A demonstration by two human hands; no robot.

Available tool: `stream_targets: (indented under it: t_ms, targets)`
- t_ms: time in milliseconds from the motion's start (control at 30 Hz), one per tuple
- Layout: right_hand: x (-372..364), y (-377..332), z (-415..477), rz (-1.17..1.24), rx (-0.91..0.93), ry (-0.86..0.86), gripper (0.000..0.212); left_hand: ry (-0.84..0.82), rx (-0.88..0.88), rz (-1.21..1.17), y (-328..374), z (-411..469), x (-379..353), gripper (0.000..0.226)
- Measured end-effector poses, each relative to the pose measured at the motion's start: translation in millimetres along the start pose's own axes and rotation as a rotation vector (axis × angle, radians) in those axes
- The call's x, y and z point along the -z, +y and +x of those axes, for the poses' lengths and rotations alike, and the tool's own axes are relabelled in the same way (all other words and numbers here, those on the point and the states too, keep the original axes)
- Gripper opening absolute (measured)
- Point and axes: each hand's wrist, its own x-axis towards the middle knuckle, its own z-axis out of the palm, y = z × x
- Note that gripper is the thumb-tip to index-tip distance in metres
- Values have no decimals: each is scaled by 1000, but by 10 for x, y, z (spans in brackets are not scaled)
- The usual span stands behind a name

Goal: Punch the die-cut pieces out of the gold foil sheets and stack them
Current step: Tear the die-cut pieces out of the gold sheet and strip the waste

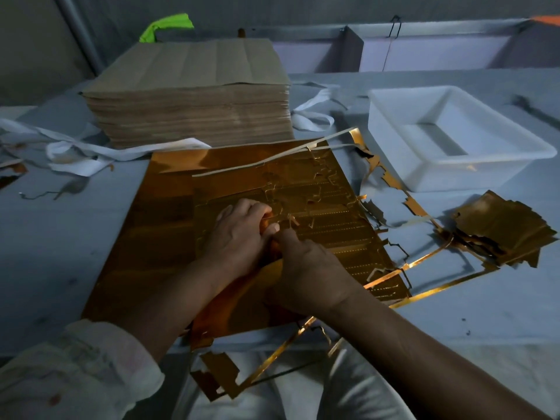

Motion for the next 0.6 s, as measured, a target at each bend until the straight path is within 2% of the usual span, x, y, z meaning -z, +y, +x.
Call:
stream_targets:
  t_ms: [233,367,433,533,600]
  targets:
    - [28,25,83,109,-48,-46,78,28,-13,10,-31,36,-50,47]
    - [84,84,104,282,-108,-65,76,64,-25,36,-55,59,-85,45]
    - [117,128,105,440,-161,-66,69,7,-31,-19,-78,98,-52,44]
    - [144,184,87,615,-172,-113,50,-135,33,-248,-167,178,159,43]
    - [144,217,68,673,-164,-127,45,-95,25,-255,-267,140,316,43]
